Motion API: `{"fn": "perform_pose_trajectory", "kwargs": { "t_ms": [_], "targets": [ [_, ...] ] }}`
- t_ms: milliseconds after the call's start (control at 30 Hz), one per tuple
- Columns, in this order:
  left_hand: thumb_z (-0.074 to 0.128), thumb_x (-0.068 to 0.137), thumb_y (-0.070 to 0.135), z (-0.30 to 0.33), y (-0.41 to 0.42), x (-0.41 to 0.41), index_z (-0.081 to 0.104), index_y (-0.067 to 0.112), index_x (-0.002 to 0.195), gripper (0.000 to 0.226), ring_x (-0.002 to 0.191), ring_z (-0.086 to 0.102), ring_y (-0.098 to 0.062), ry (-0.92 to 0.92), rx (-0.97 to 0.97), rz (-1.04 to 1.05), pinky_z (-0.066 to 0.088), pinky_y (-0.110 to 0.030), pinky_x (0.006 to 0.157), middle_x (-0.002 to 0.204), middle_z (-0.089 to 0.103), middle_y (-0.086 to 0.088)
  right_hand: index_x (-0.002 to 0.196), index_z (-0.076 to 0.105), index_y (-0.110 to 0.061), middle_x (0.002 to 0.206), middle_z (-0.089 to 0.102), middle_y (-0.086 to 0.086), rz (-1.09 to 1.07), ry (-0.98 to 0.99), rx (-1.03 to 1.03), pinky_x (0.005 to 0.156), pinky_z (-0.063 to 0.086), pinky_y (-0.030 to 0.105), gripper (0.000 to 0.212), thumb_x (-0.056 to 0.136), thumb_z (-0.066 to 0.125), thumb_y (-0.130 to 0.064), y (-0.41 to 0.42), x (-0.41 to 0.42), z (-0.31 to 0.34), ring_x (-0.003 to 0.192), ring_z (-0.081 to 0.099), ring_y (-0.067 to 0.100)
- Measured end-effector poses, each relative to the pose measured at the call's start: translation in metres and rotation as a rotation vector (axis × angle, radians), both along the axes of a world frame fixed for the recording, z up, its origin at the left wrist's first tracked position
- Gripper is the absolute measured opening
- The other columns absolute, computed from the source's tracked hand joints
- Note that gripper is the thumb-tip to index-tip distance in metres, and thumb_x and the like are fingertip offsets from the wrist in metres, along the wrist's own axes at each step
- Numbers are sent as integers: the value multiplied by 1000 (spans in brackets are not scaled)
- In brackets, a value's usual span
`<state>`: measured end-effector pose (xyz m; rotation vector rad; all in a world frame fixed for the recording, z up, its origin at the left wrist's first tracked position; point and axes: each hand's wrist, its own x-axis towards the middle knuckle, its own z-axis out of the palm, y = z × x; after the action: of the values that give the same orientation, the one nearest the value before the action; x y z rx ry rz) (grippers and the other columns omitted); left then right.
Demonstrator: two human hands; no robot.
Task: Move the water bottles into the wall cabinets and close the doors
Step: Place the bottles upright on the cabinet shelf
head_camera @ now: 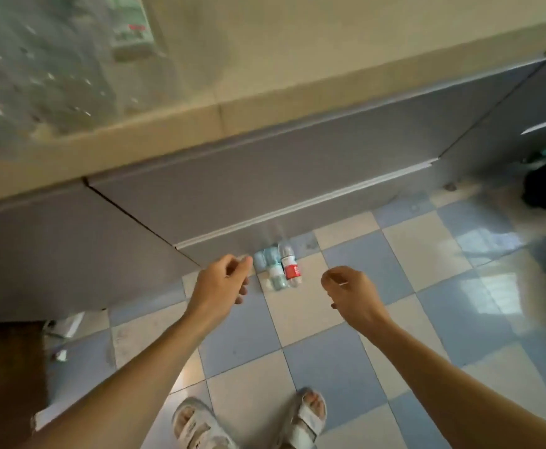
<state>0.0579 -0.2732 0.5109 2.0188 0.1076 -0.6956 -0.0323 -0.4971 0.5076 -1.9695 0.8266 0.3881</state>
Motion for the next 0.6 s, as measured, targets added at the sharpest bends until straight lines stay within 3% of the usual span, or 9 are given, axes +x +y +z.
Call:
{"fn": "perform_pose_trajectory", "kwargs": {
  "t_ms": [133, 267, 400, 533, 600],
  "targets": [
    [58, 99, 42, -114, -20, -3, 62, 20, 92, 23, 71, 68, -19, 21, 88, -36, 60, -38, 67, 81, 69, -2, 116, 69, -14, 113, 68, 1, -5, 55, -8, 91, 58, 42, 23, 101, 54, -24, -12, -12, -117, 96, 65, 20],
    [63, 96, 42, -226, -33, -1, 57, 23, 91, 20, 68, 67, -14, 34, 122, -37, 60, -40, 64, 80, 67, 5, 122, 67, -16, 116, 69, 0, 44, 113, -41, 81, 53, 31, 27, 100, 55, -27, -21, -13, -230, 94, 66, 20],
    [66, 94, 44, -326, -43, 10, 54, 26, 95, 21, 73, 70, -22, 47, 134, -57, 60, -41, 63, 86, 67, 3, 128, 64, -14, 120, 68, 4, 88, 120, -104, 86, 51, 31, 32, 101, 55, -27, -32, 5, -327, 101, 64, 20],
    [70, 91, 42, -404, -52, 33, 57, 23, 106, 28, 69, 67, -15, 33, 124, -52, 62, -35, 58, 94, 66, 2, 130, 62, -11, 112, 66, 4, 45, 67, -120, 69, 44, 21, 34, 100, 58, -26, -35, 44, -402, 88, 59, 15],
    [71, 90, 43, -439, -58, 46, 56, 21, 113, 35, 82, 67, -17, 1, 153, -47, 62, -40, 72, 95, 63, 3, 131, 61, -10, 107, 63, 2, 1, 40, -94, 60, 39, 16, 35, 99, 59, -24, -35, 67, -436, 82, 57, 12]
  ]
}}
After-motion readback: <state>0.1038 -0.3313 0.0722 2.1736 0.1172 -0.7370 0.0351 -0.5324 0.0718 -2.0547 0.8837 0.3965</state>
